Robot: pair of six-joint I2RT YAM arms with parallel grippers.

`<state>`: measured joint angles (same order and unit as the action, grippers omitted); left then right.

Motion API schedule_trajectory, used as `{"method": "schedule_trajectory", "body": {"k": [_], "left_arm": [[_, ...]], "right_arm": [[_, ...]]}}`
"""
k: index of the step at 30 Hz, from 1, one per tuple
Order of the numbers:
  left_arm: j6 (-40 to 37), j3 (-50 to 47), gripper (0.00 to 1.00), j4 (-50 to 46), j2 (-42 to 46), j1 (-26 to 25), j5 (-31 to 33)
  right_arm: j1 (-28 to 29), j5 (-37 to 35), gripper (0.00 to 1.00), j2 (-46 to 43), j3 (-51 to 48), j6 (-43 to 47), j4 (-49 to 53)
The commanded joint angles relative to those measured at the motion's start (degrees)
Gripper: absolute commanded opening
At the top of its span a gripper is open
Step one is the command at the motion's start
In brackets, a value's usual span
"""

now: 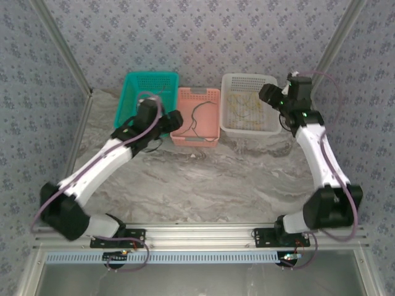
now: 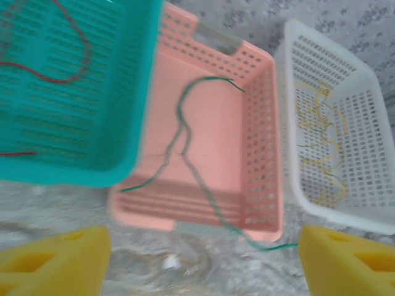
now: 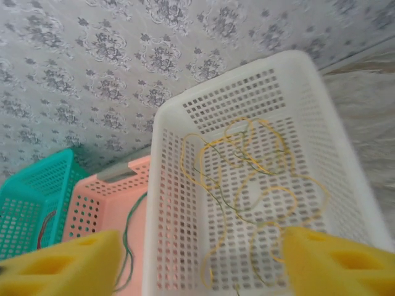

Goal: Untangle the cables

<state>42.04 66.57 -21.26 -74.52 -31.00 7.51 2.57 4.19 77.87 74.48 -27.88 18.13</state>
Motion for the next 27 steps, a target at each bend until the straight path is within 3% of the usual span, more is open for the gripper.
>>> {"method": "schedule_trajectory", "body": {"k": [1, 4, 6, 9, 11, 13, 15, 18, 20, 23, 27], "left_arm": [[0.55, -9.63, 0.99, -2.43, 10.79, 4.55, -1.54], [0.25, -19.25, 0.99, -4.28, 21.15, 10.49, -2.65], [-1.39, -22.82, 0.99, -8.03, 25.60, 13.20, 1.55], [2.10, -24.36, 0.99, -16.98, 28.59, 15.38, 16.02], [5.56, -24.99, 0.99, -20.99, 28.81, 15.47, 26.41], [1.70, -28.15, 0.99, -16.10, 28.84, 15.70, 29.94], [-10.35, -34.02, 0.99, -2.45, 28.64, 15.88, 26.92], [-19.29, -38.15, 0.99, 5.58, 28.65, 15.98, 28.23], [-24.72, -40.14, 0.99, 12.03, 27.98, 16.47, 29.60], [-30.16, -44.41, 0.99, 26.09, 25.40, 19.27, 23.85], [-33.57, -46.26, 0.99, 38.43, 18.75, 21.77, 21.30]], "right_arm": [[-0.21, -7.92, 0.99, -9.76, -10.24, 0.58, 5.38], [-2.70, -13.17, 0.99, -23.69, -21.98, -0.96, 5.56], [-3.78, -19.23, 0.99, -31.86, -26.83, 0.48, 7.13], [-3.01, -32.64, 0.99, -40.90, -31.45, -1.02, 10.18], [-2.79, -36.99, 0.99, -44.57, -34.44, -2.11, 9.76], [-3.25, -32.81, 0.99, -47.62, -39.97, 5.46, 1.19], [-2.94, -31.24, 0.99, -49.09, -46.22, 11.20, -8.21], [-2.82, -28.85, 0.99, -47.36, -54.64, 20.32, -19.20], [-2.99, -27.05, 0.99, -44.65, -56.98, 23.21, -21.88], [-2.96, -23.36, 0.99, -39.93, -61.00, 25.44, -31.23], [-3.44, -21.49, 0.99, -30.46, -64.27, 24.32, -44.31]]}}
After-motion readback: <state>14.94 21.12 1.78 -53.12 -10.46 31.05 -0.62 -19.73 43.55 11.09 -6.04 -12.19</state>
